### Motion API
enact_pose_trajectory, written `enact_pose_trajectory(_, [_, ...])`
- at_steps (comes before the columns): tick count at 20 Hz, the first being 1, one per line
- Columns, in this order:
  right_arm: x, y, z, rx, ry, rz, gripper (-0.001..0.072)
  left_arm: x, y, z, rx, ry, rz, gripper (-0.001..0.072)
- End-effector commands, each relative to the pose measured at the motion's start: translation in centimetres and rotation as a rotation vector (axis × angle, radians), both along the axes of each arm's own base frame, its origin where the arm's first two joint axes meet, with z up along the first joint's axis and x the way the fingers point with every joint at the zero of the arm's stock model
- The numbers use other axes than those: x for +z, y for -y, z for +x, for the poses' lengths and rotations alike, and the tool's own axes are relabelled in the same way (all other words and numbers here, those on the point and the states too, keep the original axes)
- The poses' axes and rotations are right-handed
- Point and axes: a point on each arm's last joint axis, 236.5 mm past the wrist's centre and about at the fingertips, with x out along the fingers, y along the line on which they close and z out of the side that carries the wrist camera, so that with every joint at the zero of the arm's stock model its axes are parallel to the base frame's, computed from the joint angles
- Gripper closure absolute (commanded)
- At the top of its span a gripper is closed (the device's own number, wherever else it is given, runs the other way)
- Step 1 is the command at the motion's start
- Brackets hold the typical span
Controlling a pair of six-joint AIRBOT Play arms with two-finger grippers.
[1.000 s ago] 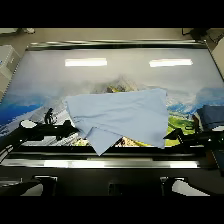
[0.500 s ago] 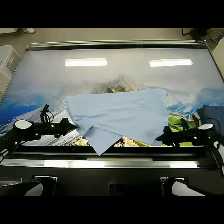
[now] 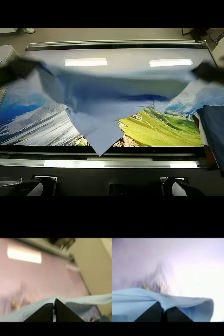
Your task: Fold the clothes and pants, and hang the long-sleeved shirts on hangers.
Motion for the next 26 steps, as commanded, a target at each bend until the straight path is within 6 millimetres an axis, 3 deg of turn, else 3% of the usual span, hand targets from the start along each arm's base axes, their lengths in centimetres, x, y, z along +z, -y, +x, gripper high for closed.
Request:
enact_pose_trajectory(1, [24.4,-1.2,-11.6,-0.136,0.659,-0.232,0.0674,21.3,-0.7,-12.0,0.085,0.57,0.026,0.069])
enact_pose_trajectory(2, [27.3,-1.9,-14.9,-0.159,0.753,-0.262,0.0674,24.2,-0.5,-15.4,0.089,0.665,0.035,0.069])
enact_pose_trajectory(4, [30.8,-2.8,-20.2,-0.203,0.894,-0.273,0.0674,27.4,-0.2,-20.3,0.096,0.787,0.031,0.069])
enact_pose_trajectory(7, [33.1,-3.1,-24.1,-0.249,1.001,-0.277,0.0674,30.1,-1.4,-24.3,0.151,0.9,-0.032,0.0691])
enact_pose_trajectory(10, [32.9,-2.8,-23.7,-0.255,0.988,-0.269,0.0674,30.9,-2.0,-24.9,0.177,0.932,-0.057,0.0691])
enact_pose_trajectory(12, [31.3,-2.2,-21.6,-0.251,0.909,-0.251,0.0674,30.2,-2.6,-22.8,0.222,0.906,0.004,0.0691])
enact_pose_trajectory(13, [29.5,-2.0,-19.7,-0.234,0.823,-0.241,0.0674,29.2,-3.0,-20.9,0.253,0.873,0.064,0.0691])
enact_pose_trajectory(14, [26.8,-1.6,-17.3,-0.209,0.706,-0.232,0.0674,27.7,-3.4,-18.2,0.275,0.813,0.111,0.0691])
enact_pose_trajectory(15, [22.4,-1.2,-14.1,-0.176,0.529,-0.196,0.0674,25.7,-3.8,-15.0,0.282,0.731,0.128,0.0691])
enact_pose_trajectory(17, [11.3,-0.1,-7.9,-0.103,0.133,-0.136,0.0674,19.2,-4.5,-6.6,0.273,0.525,0.168,0.069])
enact_pose_trajectory(19, [-0.8,1.3,-2.7,-0.058,-0.209,-0.04,0.0674,10.3,-5.1,1.7,0.253,0.301,0.195,0.069])
enact_pose_trajectory(20, [-6.2,1.6,-0.6,-0.05,-0.326,0.022,0.0674,4.1,-5.5,6.0,0.241,0.175,0.229,0.0691])
enact_pose_trajectory(22, [-16.1,1.8,3.6,-0.085,-0.479,0.206,0.0674,-6.4,-6.3,12.1,0.227,-0.016,0.272,0.069])
enact_pose_trajectory(24, [-22.1,1.5,6.6,-0.139,-0.553,0.388,0.0674,-15.5,-6.7,16.3,0.208,-0.193,0.272,0.0689])
enact_pose_trajectory(26, [-25.2,-0.2,8.4,-0.122,-0.62,0.562,0.0673,-21.1,-5.9,18.2,0.177,-0.315,0.225,0.0689])
